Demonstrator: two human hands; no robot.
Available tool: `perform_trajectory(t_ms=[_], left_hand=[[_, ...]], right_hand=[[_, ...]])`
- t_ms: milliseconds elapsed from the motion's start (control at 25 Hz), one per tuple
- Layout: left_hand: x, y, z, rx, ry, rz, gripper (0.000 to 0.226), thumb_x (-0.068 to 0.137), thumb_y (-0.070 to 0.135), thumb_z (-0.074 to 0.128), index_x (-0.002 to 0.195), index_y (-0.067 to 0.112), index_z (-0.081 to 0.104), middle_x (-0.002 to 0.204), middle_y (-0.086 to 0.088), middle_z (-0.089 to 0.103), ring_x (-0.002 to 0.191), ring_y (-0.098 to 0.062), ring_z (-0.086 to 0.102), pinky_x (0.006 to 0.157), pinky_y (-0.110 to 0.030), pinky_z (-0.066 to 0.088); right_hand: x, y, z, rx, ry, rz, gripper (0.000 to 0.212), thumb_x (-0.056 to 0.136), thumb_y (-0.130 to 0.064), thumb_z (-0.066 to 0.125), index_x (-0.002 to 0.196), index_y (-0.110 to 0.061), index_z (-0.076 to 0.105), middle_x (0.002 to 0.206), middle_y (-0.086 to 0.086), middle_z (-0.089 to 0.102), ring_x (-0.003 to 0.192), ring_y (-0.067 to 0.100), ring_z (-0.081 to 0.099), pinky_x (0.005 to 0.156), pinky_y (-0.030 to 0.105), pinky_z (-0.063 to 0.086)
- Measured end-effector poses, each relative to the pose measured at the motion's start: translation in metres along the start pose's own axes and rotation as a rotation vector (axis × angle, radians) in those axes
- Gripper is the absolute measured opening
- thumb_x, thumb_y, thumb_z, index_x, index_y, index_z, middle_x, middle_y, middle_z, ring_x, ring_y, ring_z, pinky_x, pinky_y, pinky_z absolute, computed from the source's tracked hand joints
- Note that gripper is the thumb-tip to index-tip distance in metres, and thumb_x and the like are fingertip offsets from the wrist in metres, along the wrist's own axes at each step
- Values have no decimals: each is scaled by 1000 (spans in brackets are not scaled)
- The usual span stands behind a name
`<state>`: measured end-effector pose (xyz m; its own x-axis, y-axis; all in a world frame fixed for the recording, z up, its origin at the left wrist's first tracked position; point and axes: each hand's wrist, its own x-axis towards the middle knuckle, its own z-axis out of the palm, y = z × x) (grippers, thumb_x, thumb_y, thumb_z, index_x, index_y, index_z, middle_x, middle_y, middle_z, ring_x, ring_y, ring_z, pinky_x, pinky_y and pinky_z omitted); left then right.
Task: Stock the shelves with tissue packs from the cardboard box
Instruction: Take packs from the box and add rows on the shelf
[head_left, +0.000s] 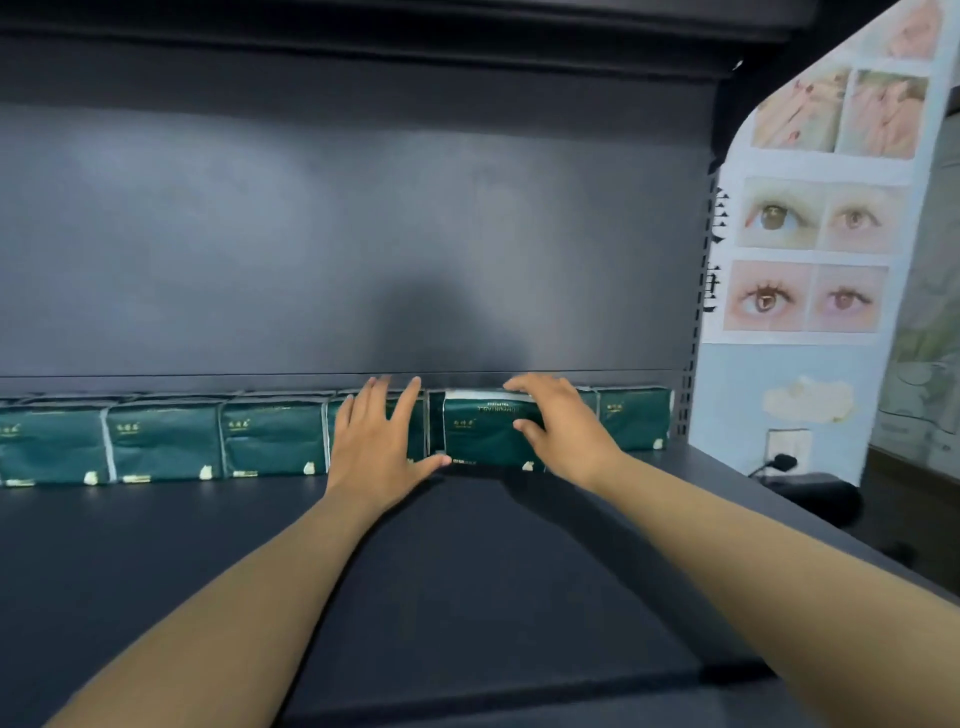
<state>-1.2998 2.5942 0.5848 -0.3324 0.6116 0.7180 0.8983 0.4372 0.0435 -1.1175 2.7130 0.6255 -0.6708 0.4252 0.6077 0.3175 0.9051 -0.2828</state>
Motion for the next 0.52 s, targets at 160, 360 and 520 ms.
perform_trajectory(t_ms=[160,360,520], left_hand=[[23,-22,45,105,12,11,99,70,81,41,144,16,38,137,-19,46,133,-34,35,112,-49,14],[31,-29,62,108,107,41,98,67,82,36,135,12,48,111,-13,58,109,-33,53,107,-46,16],[28,-28,55,121,102,60,99,69,82,35,137,12,45,113,-14,57,112,-33,52,108,-48,14]], right_hand=[[39,28,57,-9,-34,-69,39,93,-18,53,131,-18,45,132,0,47,126,17,32,106,31,30],[43,37,83,-157,40,-148,50,92,-32,53,139,-22,37,143,-2,36,135,18,21,105,40,28],[39,33,82,-281,15,-119,57,94,-40,46,145,-26,25,152,0,22,141,21,8,109,41,18]])
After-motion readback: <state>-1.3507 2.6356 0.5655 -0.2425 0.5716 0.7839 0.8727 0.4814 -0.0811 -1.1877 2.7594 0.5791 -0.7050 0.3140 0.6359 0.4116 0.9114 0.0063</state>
